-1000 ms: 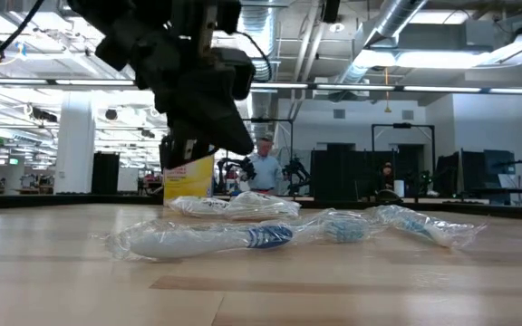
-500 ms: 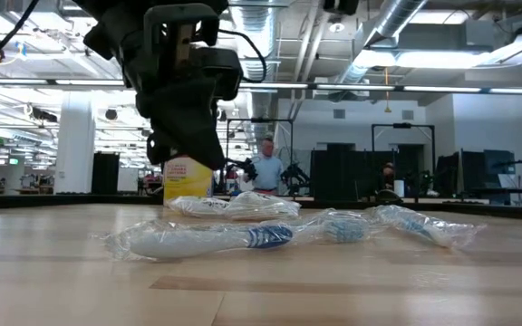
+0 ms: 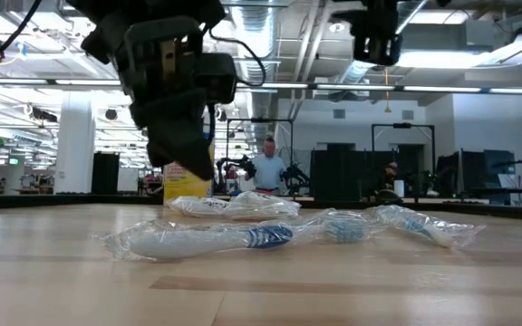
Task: Pick & Place Travel size toiletries
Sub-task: Put the nail cutter into the green basket
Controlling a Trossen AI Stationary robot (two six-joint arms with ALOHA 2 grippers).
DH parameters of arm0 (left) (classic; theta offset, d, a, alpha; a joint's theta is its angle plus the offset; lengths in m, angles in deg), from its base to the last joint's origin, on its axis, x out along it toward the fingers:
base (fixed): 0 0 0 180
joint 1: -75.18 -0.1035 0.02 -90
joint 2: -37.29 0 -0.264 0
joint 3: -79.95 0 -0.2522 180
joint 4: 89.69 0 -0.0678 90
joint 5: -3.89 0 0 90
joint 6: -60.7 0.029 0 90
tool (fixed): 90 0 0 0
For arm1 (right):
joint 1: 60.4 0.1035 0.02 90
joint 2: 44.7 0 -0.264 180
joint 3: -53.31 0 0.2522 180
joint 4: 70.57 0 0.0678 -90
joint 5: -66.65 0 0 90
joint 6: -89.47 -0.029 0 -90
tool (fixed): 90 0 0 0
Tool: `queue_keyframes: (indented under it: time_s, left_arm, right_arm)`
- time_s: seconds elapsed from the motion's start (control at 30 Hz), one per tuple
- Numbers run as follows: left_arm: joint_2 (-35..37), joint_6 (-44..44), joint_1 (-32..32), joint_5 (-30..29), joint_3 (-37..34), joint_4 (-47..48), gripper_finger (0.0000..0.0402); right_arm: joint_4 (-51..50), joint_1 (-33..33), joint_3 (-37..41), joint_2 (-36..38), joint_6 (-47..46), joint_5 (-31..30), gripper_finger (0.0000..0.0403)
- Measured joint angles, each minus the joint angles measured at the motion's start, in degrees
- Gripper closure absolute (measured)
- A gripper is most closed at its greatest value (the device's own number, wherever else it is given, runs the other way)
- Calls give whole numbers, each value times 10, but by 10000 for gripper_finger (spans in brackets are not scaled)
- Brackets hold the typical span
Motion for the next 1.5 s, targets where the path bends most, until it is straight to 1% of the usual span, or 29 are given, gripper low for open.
queue_keyframes:
  time_s: [0.23,0.33,0.43,0.47,0.53,0.63,0.73,0.9,1.07,1.13,1.23,1.33,1.4,1.5]
  left_arm:
    - [0,-21,0,-5,-22,-4,398]
    - [0,-21,0,4,-22,-21,399]
    - [0,-7,4,16,-21,-37,400]
    - [0,-1,4,16,-21,-37,400]
    - [0,10,4,16,-21,-36,400]
    - [0,23,4,10,-21,-43,400]
    - [0,19,4,9,-21,-64,400]
    - [0,-9,4,-22,-21,-93,400]
    - [0,-22,6,-52,-21,-98,400]
    - [0,-22,7,-47,-21,-106,400]
    - [0,-22,6,-18,-21,-108,400]
    - [0,-21,7,-2,-21,-107,400]
    - [0,-18,10,0,-21,-105,400]
    - [0,-6,16,0,-21,-104,400]
  right_arm:
    - [-6,4,-1,-67,-21,4,184]
    - [-6,13,-1,-88,-23,9,184]
    - [-2,30,-1,-95,-12,15,184]
    - [5,34,-3,-101,-8,16,184]
    - [-13,43,1,-104,1,16,184]
    - [8,53,-3,-116,14,16,184]
    - [9,59,0,-121,23,16,184]
    - [46,70,-1,-129,24,22,184]
    - [72,84,-1,-131,15,25,184]
    - [82,90,-2,-131,13,25,184]
    - [88,98,-1,-131,13,24,184]
    - [88,104,-1,-131,14,24,184]
    - [84,105,-1,-131,32,10,184]
    - [72,104,-1,-131,58,-28,184]
